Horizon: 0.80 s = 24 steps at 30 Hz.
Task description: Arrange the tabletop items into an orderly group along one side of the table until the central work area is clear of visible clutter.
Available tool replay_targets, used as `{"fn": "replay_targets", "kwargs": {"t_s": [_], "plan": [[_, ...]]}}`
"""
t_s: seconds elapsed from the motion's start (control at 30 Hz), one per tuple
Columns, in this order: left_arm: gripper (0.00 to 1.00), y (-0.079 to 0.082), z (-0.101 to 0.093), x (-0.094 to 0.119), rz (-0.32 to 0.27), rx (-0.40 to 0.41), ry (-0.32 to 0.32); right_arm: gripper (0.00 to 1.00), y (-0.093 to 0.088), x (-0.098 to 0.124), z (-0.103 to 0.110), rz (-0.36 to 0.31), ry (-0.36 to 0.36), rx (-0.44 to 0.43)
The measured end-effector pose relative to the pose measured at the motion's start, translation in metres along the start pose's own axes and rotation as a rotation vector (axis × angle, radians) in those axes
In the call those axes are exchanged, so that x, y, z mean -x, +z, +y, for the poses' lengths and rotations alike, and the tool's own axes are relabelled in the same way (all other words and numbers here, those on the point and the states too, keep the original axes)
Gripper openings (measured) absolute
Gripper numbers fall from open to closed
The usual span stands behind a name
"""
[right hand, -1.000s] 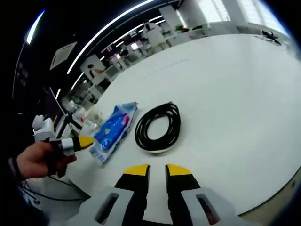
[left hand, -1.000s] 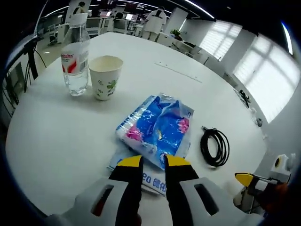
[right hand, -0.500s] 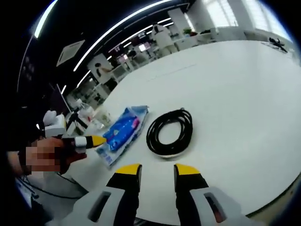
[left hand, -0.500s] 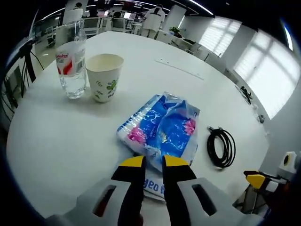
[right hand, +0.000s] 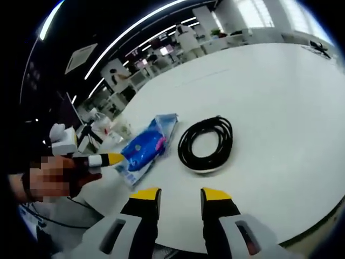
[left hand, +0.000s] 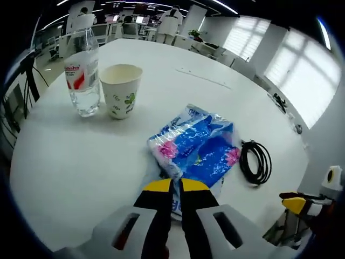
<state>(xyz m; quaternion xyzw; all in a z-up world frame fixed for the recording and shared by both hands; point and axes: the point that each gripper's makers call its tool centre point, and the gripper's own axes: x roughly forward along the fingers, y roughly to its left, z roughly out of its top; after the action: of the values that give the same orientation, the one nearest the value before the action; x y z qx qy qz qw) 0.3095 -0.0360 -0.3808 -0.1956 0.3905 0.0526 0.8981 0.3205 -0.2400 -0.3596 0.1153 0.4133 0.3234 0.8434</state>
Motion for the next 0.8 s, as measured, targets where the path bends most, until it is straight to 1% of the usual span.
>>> {"fn": "replay_targets", "kwargs": {"t_s": [0.07,0.13,0.2,0.3,0.33,0.43,0.5,0.57,0.6,0.67,0.8], "plan": [[0.00,0.001,0.000,-0.001,-0.003,-0.002,-0.007,0.29,0.002,-0.002,0.002,0.000,0.006,0.006],[0.00,0.001,-0.003,0.002,-0.006,0.004,-0.012,0.30,0.003,-0.004,0.010,0.000,0.010,0.011],[0.00,-0.001,-0.008,0.004,-0.001,-0.016,-0.023,0.30,0.005,-0.004,0.011,0.001,0.015,0.018],[0.00,-0.001,-0.015,0.006,0.000,-0.043,-0.041,0.31,-0.001,-0.004,0.015,0.041,0.013,0.055],[0.00,-0.002,-0.017,0.008,0.002,-0.057,-0.048,0.32,0.002,-0.007,0.012,0.039,0.010,0.051],[0.00,-0.005,-0.022,0.011,0.006,-0.071,-0.067,0.33,0.002,-0.009,0.015,0.039,0.017,0.022],[0.00,-0.008,-0.024,0.011,0.015,-0.073,-0.084,0.33,0.002,-0.010,0.018,0.038,0.019,0.021],[0.00,-0.012,-0.026,0.014,0.026,-0.044,-0.098,0.33,0.002,-0.010,0.022,0.041,0.024,0.029],[0.00,-0.013,-0.026,0.016,0.028,-0.049,-0.099,0.33,0.004,-0.010,0.024,0.042,0.026,0.046],[0.00,-0.014,-0.028,0.019,0.029,-0.069,-0.104,0.33,0.005,-0.007,0.028,0.047,0.032,0.050],[0.00,-0.013,-0.033,0.023,0.020,-0.068,-0.120,0.32,0.009,-0.009,0.027,0.038,0.036,0.050]]}}
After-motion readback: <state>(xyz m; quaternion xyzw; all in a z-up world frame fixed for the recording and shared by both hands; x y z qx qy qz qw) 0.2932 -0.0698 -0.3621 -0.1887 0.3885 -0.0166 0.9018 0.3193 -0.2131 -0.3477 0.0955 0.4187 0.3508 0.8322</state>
